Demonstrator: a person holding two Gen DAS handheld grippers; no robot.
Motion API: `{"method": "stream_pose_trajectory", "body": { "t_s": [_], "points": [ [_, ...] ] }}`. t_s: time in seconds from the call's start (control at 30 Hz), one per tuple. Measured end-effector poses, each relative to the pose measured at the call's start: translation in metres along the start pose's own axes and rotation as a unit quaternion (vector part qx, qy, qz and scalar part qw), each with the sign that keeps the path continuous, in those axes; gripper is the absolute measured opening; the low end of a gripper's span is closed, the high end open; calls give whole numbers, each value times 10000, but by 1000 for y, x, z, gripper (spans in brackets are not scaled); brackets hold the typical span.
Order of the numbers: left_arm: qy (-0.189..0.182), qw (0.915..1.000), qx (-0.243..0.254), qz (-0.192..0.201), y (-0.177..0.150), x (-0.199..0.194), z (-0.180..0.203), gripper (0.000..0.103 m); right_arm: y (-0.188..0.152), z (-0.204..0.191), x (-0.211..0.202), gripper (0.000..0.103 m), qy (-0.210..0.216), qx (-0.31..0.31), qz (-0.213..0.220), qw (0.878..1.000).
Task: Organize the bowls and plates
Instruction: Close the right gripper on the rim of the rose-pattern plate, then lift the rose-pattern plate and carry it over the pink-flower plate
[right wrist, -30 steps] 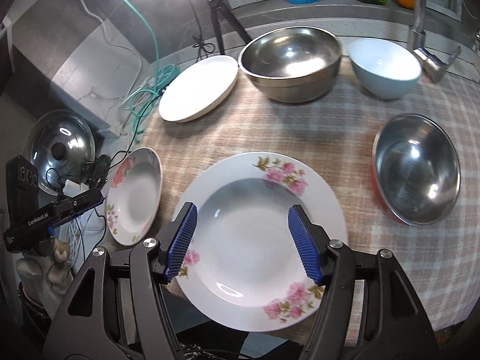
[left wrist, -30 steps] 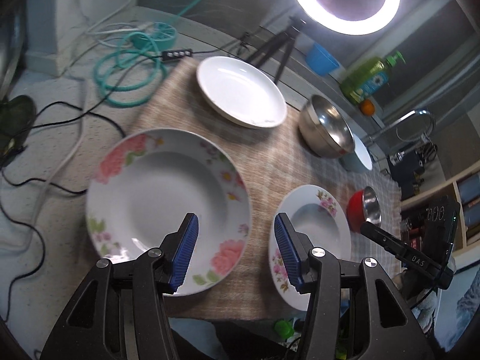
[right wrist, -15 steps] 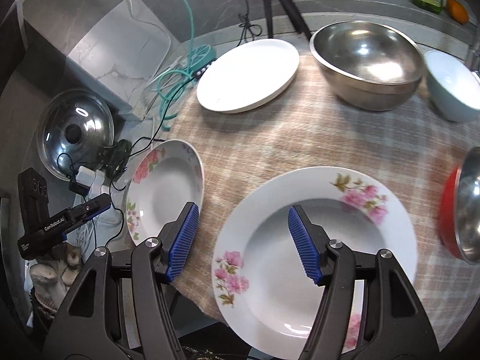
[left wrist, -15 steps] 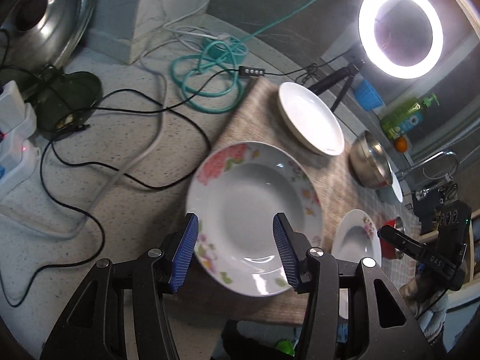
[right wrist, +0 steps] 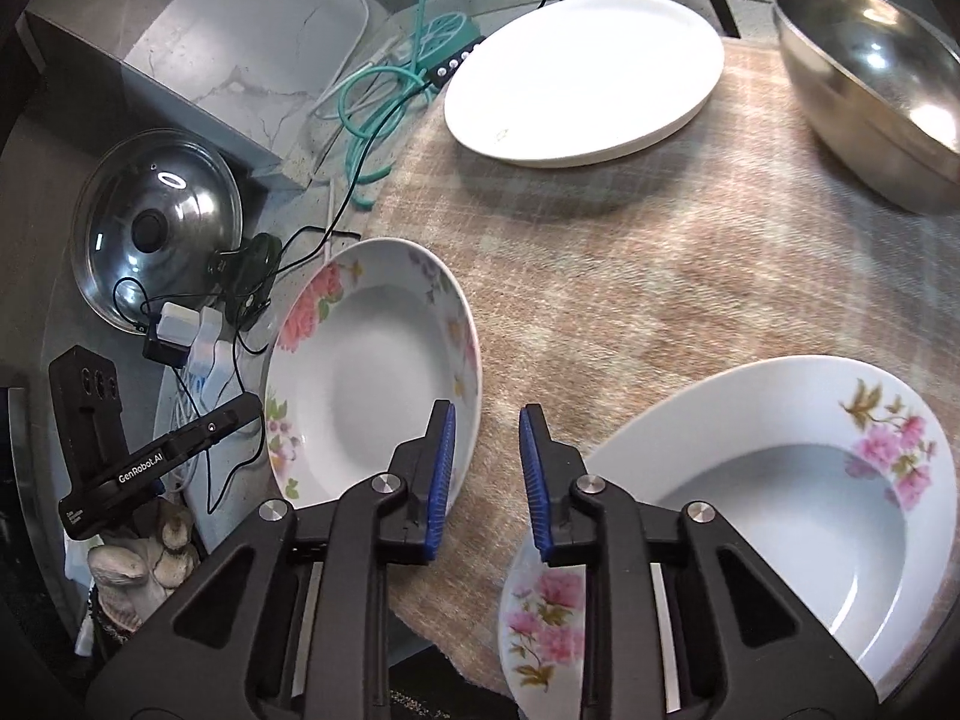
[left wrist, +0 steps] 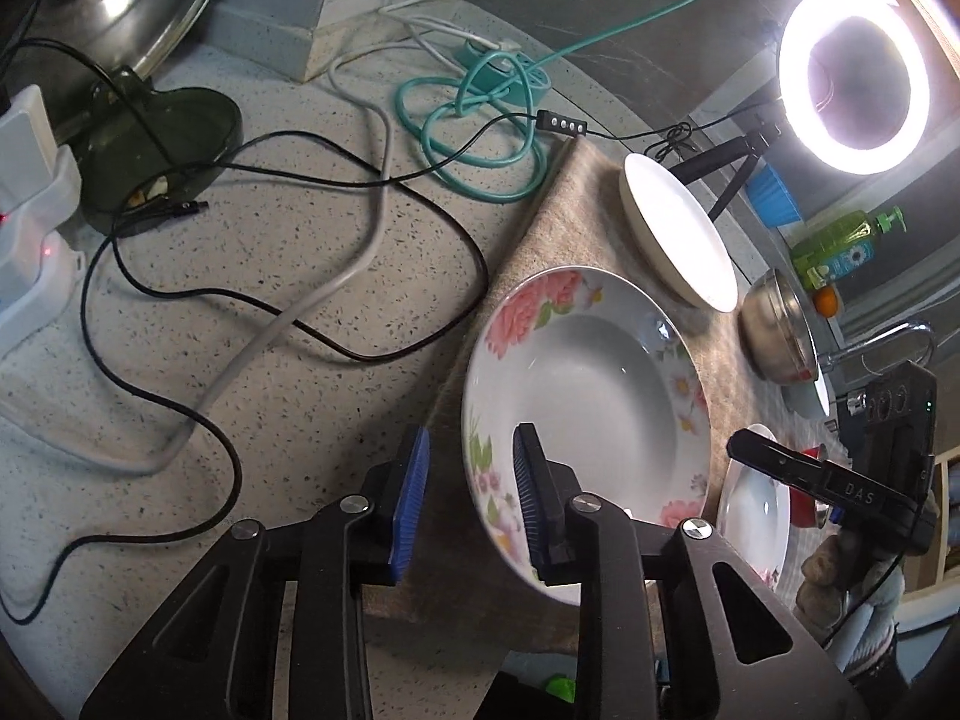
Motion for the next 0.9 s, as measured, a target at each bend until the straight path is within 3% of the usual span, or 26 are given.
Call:
{"method": "stream_pose_trajectory", "body": {
  "t_s": [0.6,0.9],
  "points": [
    [-261,9992,-117,-288,4,20,0,12,10,-3,27,8,92,36,-275,9996],
    [-201,9994,-62,-291,5,20,2,10,10,-7,28,8,-38,-102,-272,9996]
  ]
}}
Point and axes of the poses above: each gripper's, at about its wrist camera, not at the fingertips, and x roughly the way its jaws point, z to its right, y to its top, the point moved 7 cm from there along x, roughly the way its jaws point, and after that the axes turned 1 degree about x, right-handed, at the moved point
